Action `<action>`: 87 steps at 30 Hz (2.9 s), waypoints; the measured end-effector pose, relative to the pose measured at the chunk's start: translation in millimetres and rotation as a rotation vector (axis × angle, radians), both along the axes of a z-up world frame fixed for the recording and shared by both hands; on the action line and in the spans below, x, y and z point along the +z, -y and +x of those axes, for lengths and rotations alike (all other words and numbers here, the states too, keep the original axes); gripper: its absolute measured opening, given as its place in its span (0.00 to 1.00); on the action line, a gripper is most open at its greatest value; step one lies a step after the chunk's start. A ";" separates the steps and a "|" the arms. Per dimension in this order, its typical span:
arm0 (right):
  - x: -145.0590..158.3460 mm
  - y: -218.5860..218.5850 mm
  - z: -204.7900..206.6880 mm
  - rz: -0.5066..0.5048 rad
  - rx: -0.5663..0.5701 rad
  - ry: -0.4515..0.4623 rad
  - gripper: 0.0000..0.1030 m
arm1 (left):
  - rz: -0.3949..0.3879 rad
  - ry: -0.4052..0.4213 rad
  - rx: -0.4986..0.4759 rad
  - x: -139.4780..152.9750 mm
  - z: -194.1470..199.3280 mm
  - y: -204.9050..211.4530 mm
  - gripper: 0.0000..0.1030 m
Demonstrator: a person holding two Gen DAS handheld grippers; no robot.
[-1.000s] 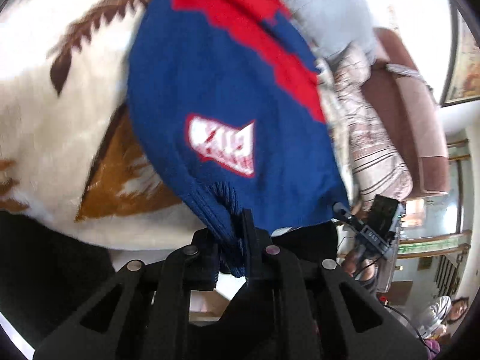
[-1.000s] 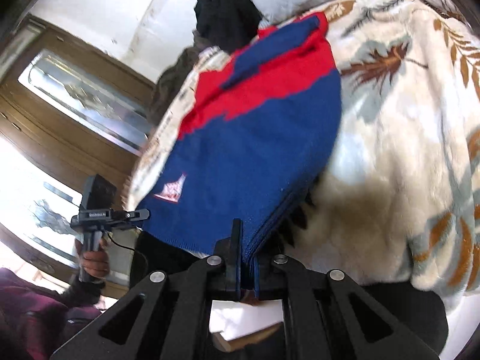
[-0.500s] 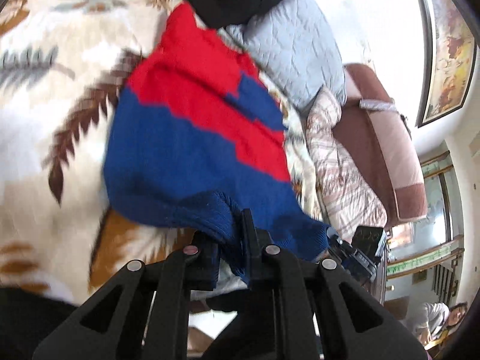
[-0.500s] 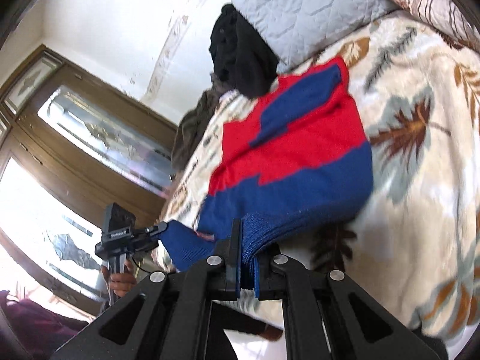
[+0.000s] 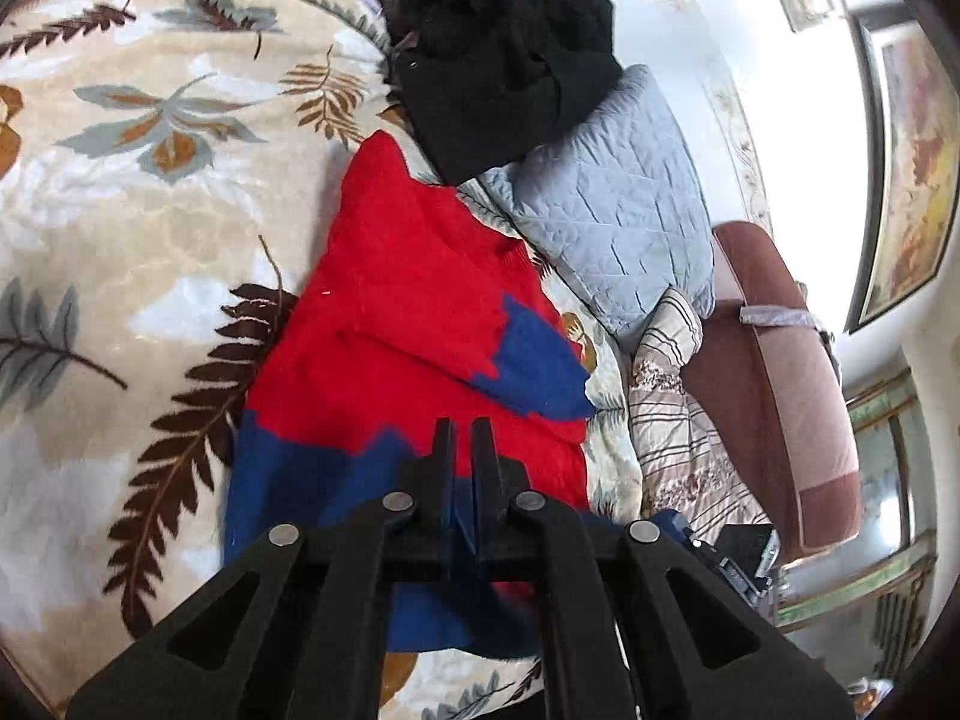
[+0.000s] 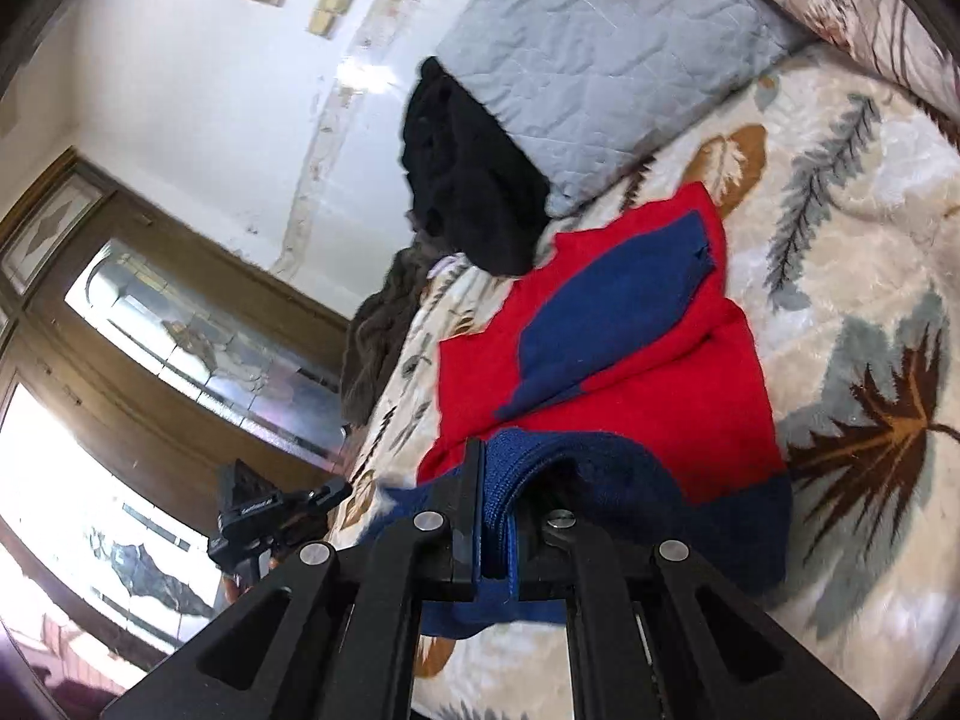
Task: Fold small clothes
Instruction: 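Carry the hem with both grippers over the red body toward the collar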
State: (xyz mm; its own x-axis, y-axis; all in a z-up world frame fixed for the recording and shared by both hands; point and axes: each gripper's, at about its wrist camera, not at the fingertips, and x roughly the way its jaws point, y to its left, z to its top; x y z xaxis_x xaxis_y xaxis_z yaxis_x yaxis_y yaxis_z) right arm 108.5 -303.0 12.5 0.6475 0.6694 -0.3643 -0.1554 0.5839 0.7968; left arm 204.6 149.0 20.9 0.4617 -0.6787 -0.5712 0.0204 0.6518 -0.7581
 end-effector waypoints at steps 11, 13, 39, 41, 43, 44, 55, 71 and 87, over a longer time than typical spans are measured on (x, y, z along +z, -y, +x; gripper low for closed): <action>-49.7 13.2 -8.2 0.024 -0.086 -0.203 0.07 | 0.181 -0.159 -0.207 -42.6 -0.7 26.2 0.59; -50.6 15.2 -10.9 -0.002 -0.116 -0.233 0.10 | 0.222 -0.180 -0.241 -51.3 -1.5 36.8 0.59; -16.5 -36.5 -11.2 -0.447 -0.035 -0.025 0.04 | 0.328 -0.022 -0.274 -28.7 -33.2 51.0 0.07; -2.9 -26.7 -18.6 -0.420 -0.065 0.012 0.04 | 0.294 0.006 -0.247 -18.2 -34.7 43.3 0.07; 7.1 -19.0 -22.4 -0.406 -0.094 0.039 0.04 | 0.257 0.040 -0.209 -5.8 -34.8 33.1 0.07; 10.0 -14.9 -22.5 -0.400 -0.107 0.048 0.03 | 0.246 0.050 -0.194 -1.8 -34.4 30.0 0.07; 30.9 -1.4 29.5 -0.318 -0.205 0.103 0.03 | 0.176 0.131 -0.075 30.7 9.8 19.5 0.07; 0.3 21.7 179.3 -0.279 -0.307 0.051 0.03 | 0.233 0.105 0.025 -1.7 161.9 34.4 0.07; -65.2 34.1 211.6 -0.186 -0.256 -0.165 0.22 | 0.086 -0.061 0.002 -68.6 198.5 23.6 0.26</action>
State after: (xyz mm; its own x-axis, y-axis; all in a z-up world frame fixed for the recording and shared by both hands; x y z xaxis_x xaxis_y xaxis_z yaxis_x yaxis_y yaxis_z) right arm 320.1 -337.1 -52.7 0.7079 0.4052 -0.5785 0.1373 0.7245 0.6755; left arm 403.1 125.4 -47.7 0.4257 -0.6253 -0.6540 -0.0254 0.7143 -0.6994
